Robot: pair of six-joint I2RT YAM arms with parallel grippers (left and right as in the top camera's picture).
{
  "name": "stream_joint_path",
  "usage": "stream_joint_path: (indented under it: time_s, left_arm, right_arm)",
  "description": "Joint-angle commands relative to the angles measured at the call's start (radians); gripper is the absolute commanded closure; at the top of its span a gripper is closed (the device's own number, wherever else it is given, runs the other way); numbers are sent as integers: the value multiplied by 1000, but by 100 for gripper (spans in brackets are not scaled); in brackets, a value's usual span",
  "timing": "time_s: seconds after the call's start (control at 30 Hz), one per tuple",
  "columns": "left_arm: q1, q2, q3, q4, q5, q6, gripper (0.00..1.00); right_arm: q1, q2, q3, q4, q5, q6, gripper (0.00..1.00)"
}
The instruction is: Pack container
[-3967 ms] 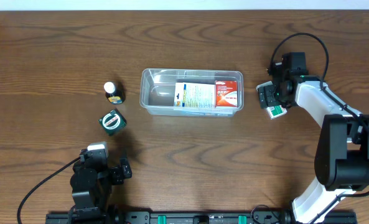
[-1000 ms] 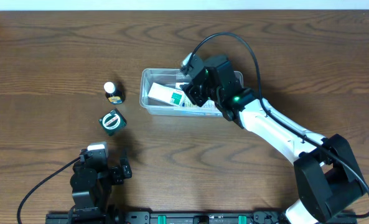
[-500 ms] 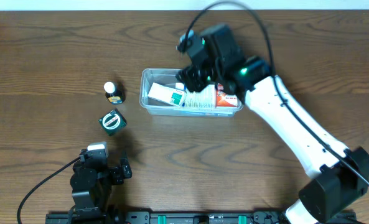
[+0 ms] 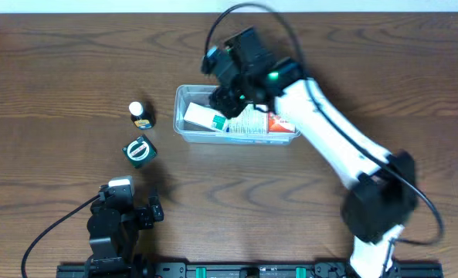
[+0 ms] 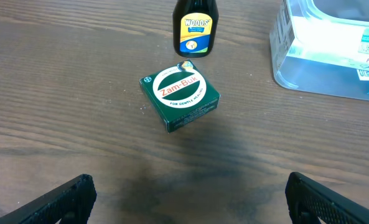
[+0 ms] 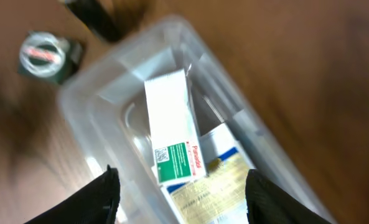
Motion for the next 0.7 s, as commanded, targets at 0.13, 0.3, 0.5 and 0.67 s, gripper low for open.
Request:
stream_joint_path:
  time_s: [0.13,0.3,0.5,0.67]
  left_arm:
    - [-2,-3,2,0,7,2,2]
    - [-2,-3,2,0,7,2,2]
    - [-2,-3,2,0,7,2,2]
    - [-2,-3,2,0,7,2,2]
  right_arm:
    - [26,120,1,13,-56,-141,32]
    - [28,140,1,11,-57,-205,31]
    - [32,152,0,2,-64,-315,23]
    - [45,183,0,-5,-64,-362,23]
